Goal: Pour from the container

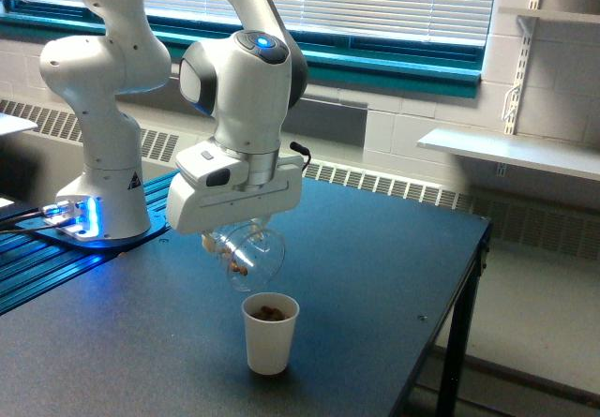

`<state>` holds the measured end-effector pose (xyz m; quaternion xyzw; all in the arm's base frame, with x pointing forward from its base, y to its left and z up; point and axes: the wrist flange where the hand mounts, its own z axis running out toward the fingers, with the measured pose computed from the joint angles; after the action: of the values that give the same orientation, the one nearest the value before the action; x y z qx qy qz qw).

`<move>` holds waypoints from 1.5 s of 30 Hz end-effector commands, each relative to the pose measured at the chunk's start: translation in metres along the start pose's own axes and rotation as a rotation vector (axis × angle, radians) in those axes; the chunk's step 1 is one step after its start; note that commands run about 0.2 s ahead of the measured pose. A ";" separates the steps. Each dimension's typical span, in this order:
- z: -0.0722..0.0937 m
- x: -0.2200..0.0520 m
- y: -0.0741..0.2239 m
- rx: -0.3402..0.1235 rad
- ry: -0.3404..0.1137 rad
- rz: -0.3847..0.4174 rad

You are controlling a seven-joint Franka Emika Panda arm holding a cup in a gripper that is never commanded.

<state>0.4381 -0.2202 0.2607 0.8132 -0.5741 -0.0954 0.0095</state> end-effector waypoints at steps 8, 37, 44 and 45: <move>-0.003 0.005 -0.003 -0.014 -0.007 -0.036; 0.005 0.004 -0.028 -0.059 -0.029 -0.072; 0.008 0.002 -0.033 -0.063 -0.033 -0.079; 0.007 0.002 -0.034 -0.061 -0.034 -0.081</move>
<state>0.4642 -0.2156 0.2489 0.8275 -0.5473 -0.1240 0.0194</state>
